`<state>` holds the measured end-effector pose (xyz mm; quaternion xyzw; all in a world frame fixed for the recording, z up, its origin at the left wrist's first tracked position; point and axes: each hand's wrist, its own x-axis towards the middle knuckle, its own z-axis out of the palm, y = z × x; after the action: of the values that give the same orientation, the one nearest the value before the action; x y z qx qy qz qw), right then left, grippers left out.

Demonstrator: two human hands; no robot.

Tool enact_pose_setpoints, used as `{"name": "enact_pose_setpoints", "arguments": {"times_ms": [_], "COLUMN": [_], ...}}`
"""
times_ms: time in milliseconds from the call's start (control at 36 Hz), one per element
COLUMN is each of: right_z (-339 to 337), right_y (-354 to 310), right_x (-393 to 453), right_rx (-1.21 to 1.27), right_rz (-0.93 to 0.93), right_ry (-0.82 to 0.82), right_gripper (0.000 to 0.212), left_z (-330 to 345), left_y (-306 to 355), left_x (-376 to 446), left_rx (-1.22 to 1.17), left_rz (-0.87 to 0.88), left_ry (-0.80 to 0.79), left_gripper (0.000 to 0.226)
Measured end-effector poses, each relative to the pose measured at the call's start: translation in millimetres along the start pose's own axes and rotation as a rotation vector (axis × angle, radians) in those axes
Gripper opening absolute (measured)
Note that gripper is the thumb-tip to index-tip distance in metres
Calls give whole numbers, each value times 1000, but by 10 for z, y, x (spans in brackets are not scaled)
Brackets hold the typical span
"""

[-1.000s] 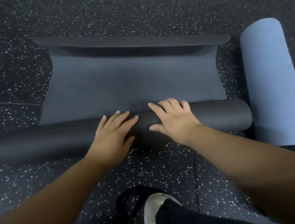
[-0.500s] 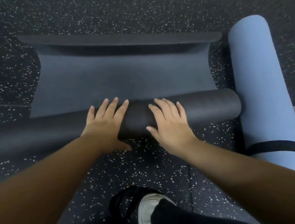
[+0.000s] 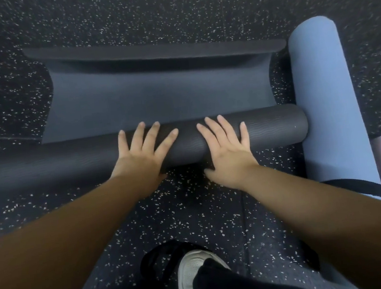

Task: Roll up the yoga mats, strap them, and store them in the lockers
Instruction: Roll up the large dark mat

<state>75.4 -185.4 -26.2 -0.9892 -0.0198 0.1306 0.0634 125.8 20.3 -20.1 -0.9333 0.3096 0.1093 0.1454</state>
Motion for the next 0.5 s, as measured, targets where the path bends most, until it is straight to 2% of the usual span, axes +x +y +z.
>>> {"name": "enact_pose_setpoints", "arguments": {"times_ms": [139, 361, 500], "right_z": [-115, -152, 26], "right_y": [57, 88, 28], "right_x": [125, 104, -69], "right_rx": [23, 59, 116], "right_rz": [-31, 21, 21], "right_ry": [25, 96, 288], "right_gripper": [98, 85, 70], "left_z": [-123, -282, -305], "left_y": [-98, -269, -291], "left_x": [178, 448, 394], "left_rx": [-28, -174, -233], "left_rz": [-38, -48, -22], "left_ry": [-71, -97, -97], "left_gripper": [120, 108, 100]}}
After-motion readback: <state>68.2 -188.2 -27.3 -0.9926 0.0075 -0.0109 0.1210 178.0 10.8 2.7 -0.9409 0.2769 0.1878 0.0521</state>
